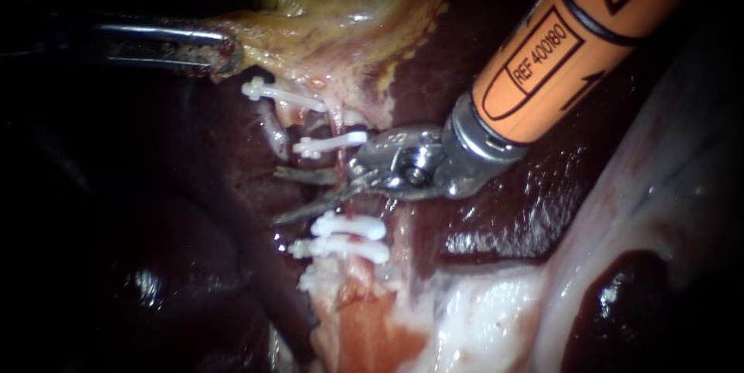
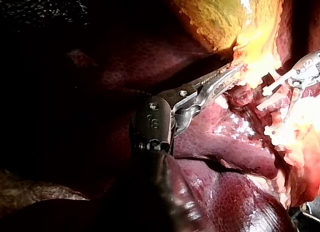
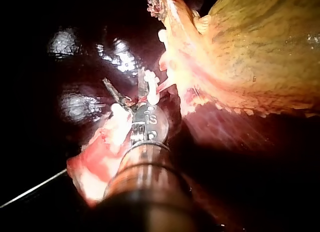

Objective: Go to the cutting position right tube

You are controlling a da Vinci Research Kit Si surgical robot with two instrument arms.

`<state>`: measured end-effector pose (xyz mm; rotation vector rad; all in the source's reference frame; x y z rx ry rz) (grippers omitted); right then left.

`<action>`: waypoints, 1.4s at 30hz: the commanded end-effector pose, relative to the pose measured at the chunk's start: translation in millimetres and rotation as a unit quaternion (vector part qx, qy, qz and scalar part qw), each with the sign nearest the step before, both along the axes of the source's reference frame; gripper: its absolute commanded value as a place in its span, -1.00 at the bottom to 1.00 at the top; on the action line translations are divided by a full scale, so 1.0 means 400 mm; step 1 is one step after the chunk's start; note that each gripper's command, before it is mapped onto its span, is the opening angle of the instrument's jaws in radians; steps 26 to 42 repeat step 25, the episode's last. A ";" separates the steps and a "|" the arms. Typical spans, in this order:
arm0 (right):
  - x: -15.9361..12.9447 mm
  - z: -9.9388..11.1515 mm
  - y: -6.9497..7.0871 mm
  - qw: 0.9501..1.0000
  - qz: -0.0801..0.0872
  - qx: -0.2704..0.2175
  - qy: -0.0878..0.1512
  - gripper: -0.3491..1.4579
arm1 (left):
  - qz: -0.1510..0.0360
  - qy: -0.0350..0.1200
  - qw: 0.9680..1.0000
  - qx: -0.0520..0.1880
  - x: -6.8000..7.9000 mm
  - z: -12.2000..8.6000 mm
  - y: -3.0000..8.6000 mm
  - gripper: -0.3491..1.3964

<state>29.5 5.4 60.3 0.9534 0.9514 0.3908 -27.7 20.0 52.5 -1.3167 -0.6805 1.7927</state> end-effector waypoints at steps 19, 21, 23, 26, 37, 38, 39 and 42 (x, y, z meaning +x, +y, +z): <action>0.0020 -0.0098 0.0003 0.998 0.001 0.029 0.049 0.97 | 0.000 0.000 1.000 0.000 -0.0004 0.0001 0.0001 -1.00; 0.0020 -0.0098 0.0003 0.998 0.001 0.029 0.049 0.97 | 0.000 0.000 1.000 0.000 -0.0004 0.0001 0.0001 -1.00; 0.0020 -0.0097 0.0004 0.998 0.001 0.029 0.049 0.97 | 0.000 0.000 1.000 0.000 -0.0004 0.0001 0.0000 -1.00; 0.0019 -0.0094 0.0004 0.998 0.001 0.028 0.049 0.97 | 0.000 0.000 1.000 0.000 -0.0004 0.0001 0.0000 -1.00; 0.0019 -0.0094 0.0004 0.998 0.001 0.028 0.049 0.97 | 0.000 0.000 1.000 0.000 -0.0004 0.0001 0.0000 -1.00; 0.0019 -0.0094 0.0004 0.998 0.001 0.028 0.049 0.97 | 0.000 0.000 1.000 0.000 -0.0004 0.0001 0.0000 -1.00; 0.0019 -0.0094 0.0004 0.998 0.001 0.028 0.049 0.97 | 0.000 0.000 1.000 0.000 -0.0004 0.0001 0.0000 -1.00; 0.0019 -0.0094 0.0004 0.998 0.001 0.028 0.049 0.97 | 0.000 0.000 1.000 0.000 -0.0004 0.0001 0.0000 -1.00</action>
